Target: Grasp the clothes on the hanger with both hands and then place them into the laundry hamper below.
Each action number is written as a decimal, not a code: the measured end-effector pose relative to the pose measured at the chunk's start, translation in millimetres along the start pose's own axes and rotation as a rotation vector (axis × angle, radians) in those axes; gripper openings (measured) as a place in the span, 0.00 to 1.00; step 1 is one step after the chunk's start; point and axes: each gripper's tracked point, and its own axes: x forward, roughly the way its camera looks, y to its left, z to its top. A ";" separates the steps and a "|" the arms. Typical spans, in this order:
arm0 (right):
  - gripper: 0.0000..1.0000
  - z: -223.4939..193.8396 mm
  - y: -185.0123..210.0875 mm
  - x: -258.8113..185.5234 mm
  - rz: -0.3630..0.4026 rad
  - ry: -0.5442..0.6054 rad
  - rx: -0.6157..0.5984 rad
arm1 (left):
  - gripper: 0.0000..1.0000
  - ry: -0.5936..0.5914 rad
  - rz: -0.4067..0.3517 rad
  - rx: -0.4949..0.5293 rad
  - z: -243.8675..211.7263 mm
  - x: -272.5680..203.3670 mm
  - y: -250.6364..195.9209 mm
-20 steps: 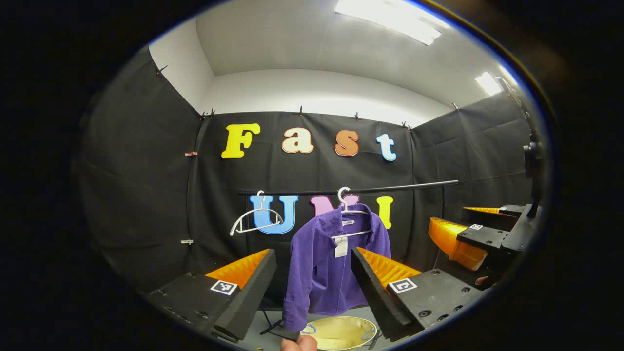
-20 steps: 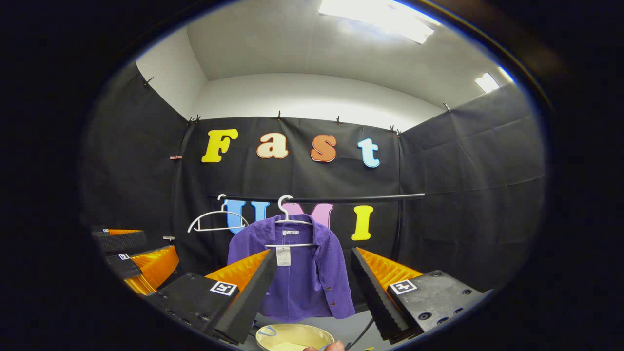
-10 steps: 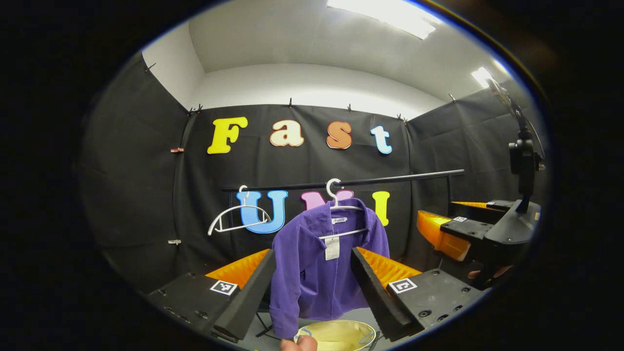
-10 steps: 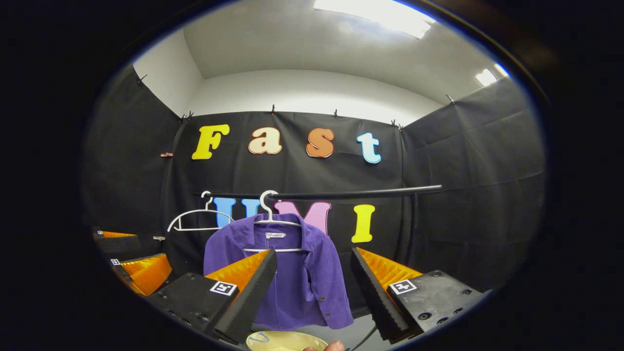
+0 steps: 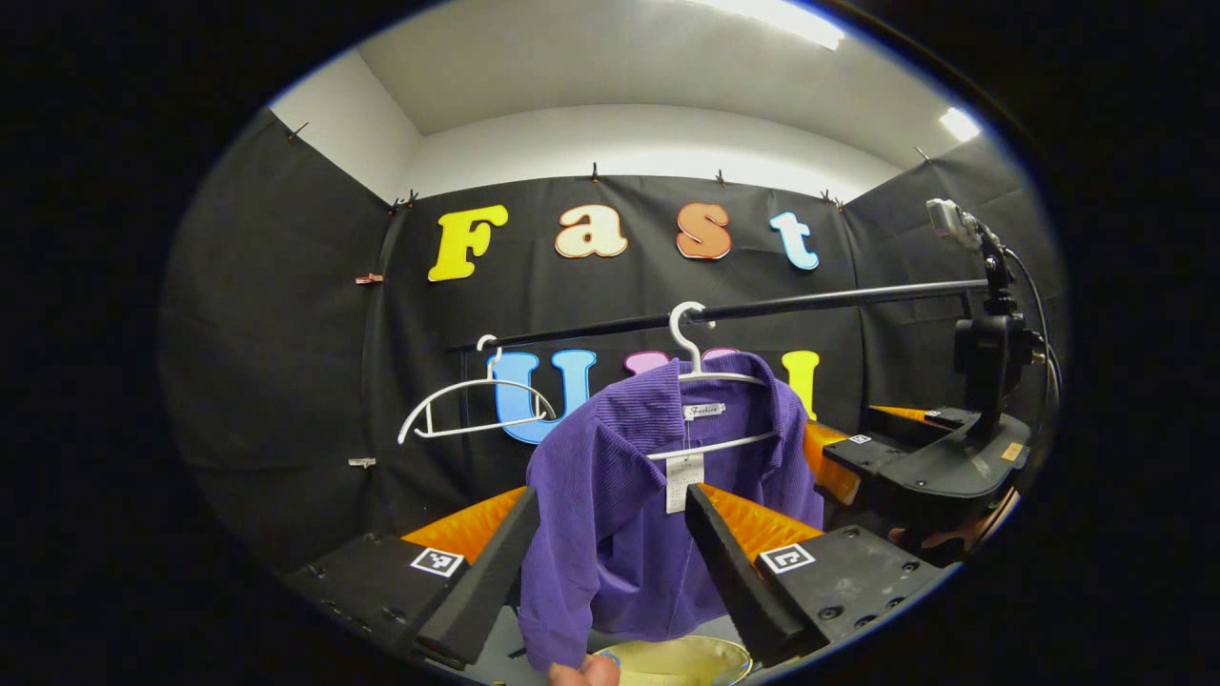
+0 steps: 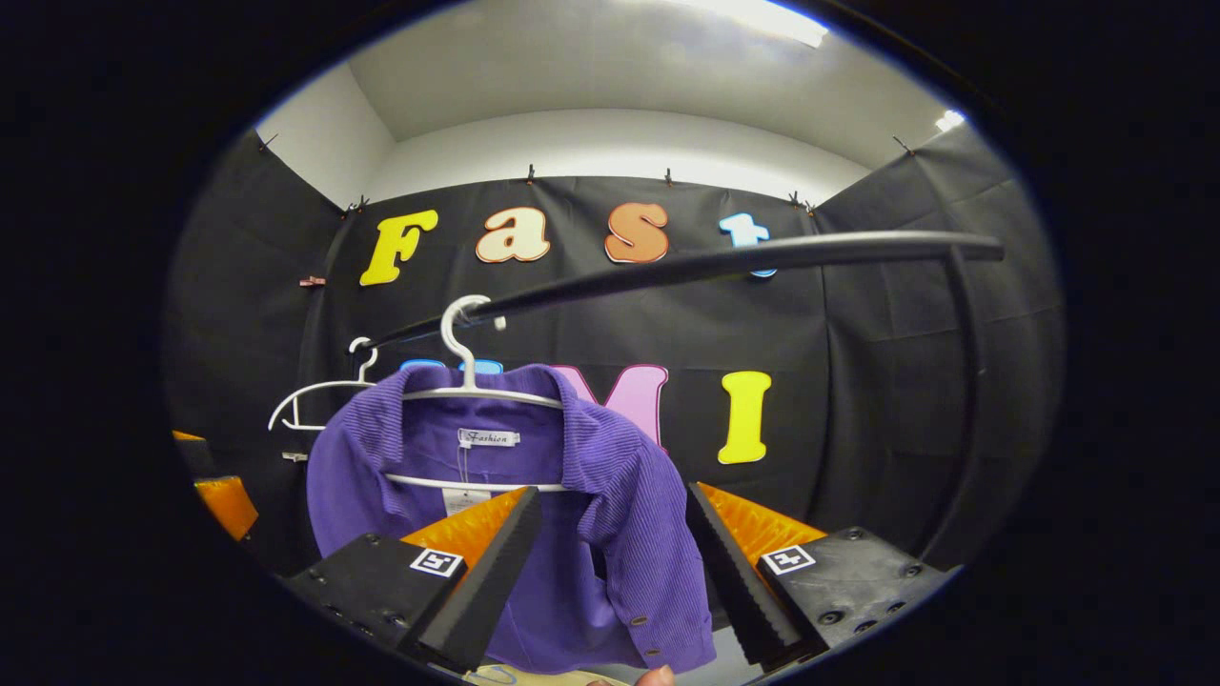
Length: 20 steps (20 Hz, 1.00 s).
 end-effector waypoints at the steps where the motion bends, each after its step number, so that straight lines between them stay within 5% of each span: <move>1: 0.98 -11.3 -2.2 12.3 0.004 0.009 0.012 | 0.97 0.007 0.019 0.006 -3.3 5.8 -1.8; 9: 0.98 -62.0 13.1 73.9 0.075 0.023 0.000 | 0.96 0.019 0.067 0.019 -20.7 46.7 -18.2; 11: 0.80 -69.3 9.5 81.0 0.067 0.034 -0.021 | 0.96 0.005 0.075 0.019 -24.6 61.2 -22.3; 14: 0.10 -78.4 21.8 83.4 0.149 0.079 0.057 | 0.96 -0.002 0.092 0.037 -36.0 88.8 -31.8; 20: 0.04 -59.4 7.9 72.6 0.158 0.026 -0.025 | 0.96 -0.010 0.148 0.053 -48.9 140.1 -30.2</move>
